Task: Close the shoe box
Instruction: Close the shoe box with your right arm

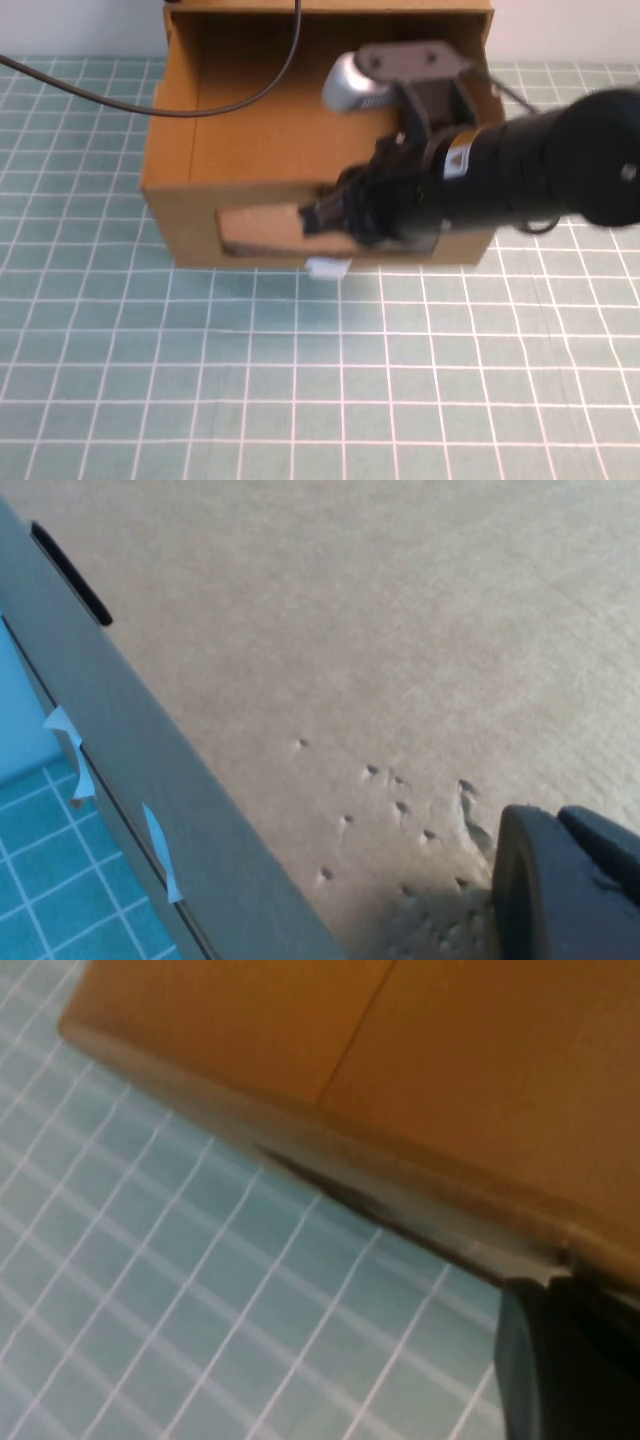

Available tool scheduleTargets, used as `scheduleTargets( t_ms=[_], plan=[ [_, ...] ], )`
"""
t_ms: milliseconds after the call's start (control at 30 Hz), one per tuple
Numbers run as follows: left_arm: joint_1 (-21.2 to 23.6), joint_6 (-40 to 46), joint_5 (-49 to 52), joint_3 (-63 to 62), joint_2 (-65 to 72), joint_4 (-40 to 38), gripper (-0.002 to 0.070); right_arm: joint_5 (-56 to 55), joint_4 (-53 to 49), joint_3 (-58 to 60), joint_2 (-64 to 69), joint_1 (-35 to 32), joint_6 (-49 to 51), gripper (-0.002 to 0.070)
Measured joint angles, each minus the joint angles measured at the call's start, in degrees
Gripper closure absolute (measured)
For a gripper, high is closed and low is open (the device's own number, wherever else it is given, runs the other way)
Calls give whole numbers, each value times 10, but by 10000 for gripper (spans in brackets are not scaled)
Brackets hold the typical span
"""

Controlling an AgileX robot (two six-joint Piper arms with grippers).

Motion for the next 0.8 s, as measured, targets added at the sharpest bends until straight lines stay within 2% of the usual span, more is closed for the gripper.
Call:
scheduleTargets(
  t_ms=[400,800],
  plan=[
    [0,0,0,0,0,-4,680,-16,-2,-100,78,-70,-5,687],
    [0,0,1,0,0,-4,680,19,10,-125,89,-77,-10,687]
  ],
)
